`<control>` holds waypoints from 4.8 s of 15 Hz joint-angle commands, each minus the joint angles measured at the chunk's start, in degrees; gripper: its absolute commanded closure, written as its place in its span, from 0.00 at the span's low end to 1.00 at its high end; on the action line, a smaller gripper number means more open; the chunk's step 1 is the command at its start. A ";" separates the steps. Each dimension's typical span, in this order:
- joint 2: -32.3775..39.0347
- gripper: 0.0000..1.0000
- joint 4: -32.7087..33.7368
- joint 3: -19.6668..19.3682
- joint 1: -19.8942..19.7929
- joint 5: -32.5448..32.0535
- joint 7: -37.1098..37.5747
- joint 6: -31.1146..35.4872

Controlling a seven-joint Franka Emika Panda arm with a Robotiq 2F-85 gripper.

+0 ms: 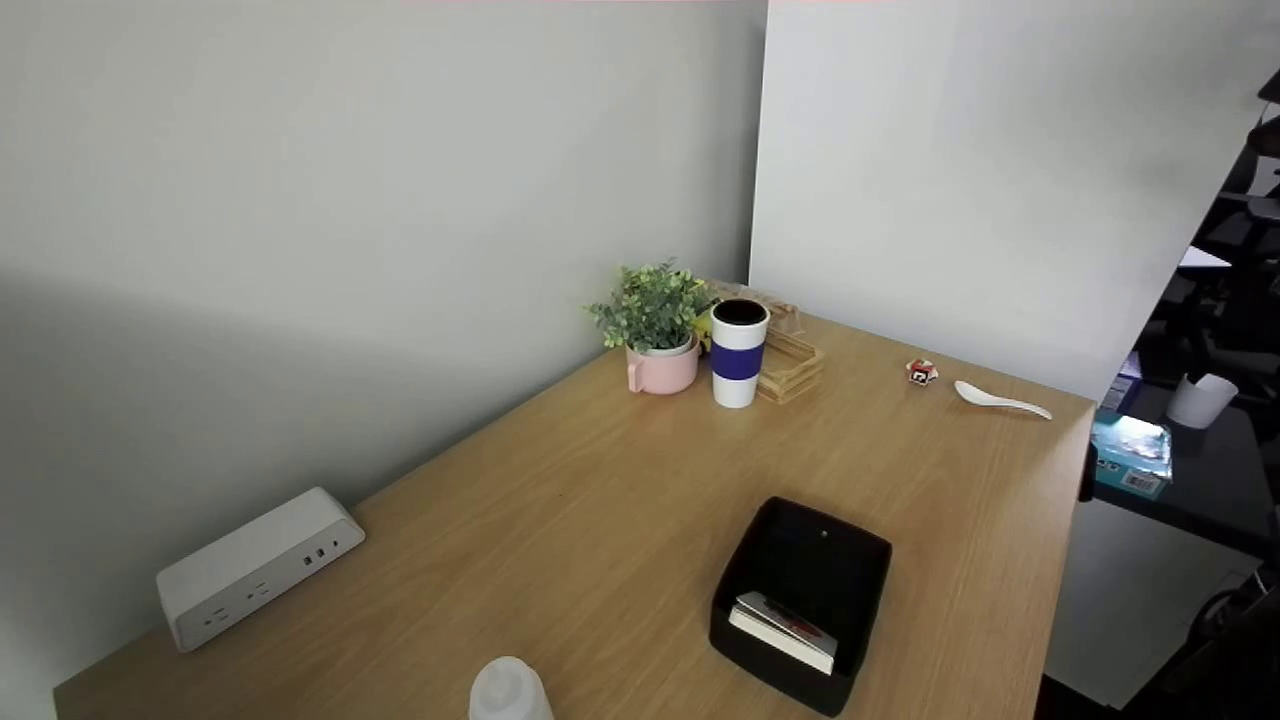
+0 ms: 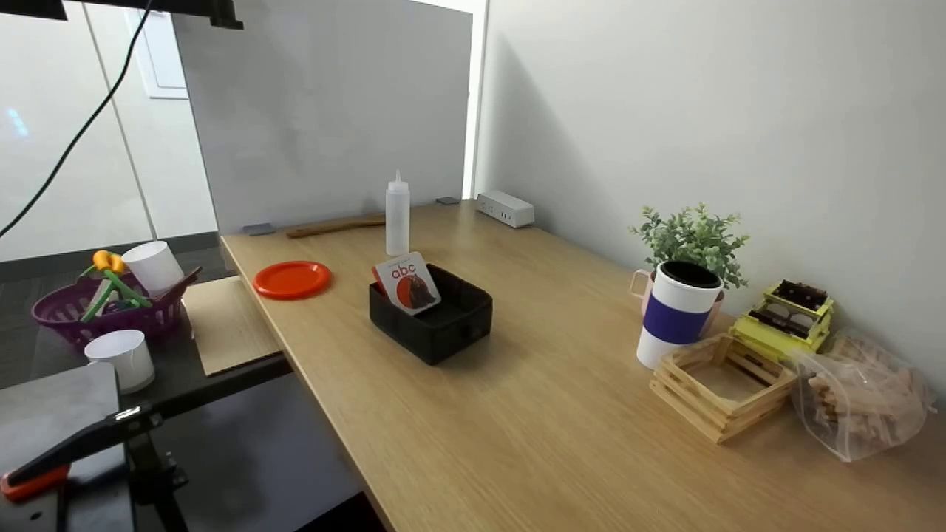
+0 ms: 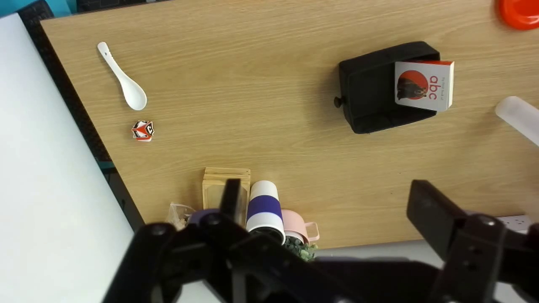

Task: Put the book in the black box on the table

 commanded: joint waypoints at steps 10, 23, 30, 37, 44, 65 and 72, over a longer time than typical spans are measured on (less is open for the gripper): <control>0.04 0.00 0.11 0.09 -0.13 0.10 -0.10 -0.11; 1.49 0.00 1.29 -0.84 0.93 0.62 -2.61 -1.34; 7.25 0.00 5.05 -2.29 6.91 2.52 -15.16 -6.12; 9.34 0.00 5.48 -1.22 8.79 3.18 -18.88 -6.93; 10.98 0.00 6.10 -2.81 10.60 5.81 -23.10 -5.19; 26.44 0.00 13.72 -1.43 14.41 23.35 -38.07 -4.56; 31.80 0.00 16.03 -0.32 14.55 23.13 -35.49 -5.24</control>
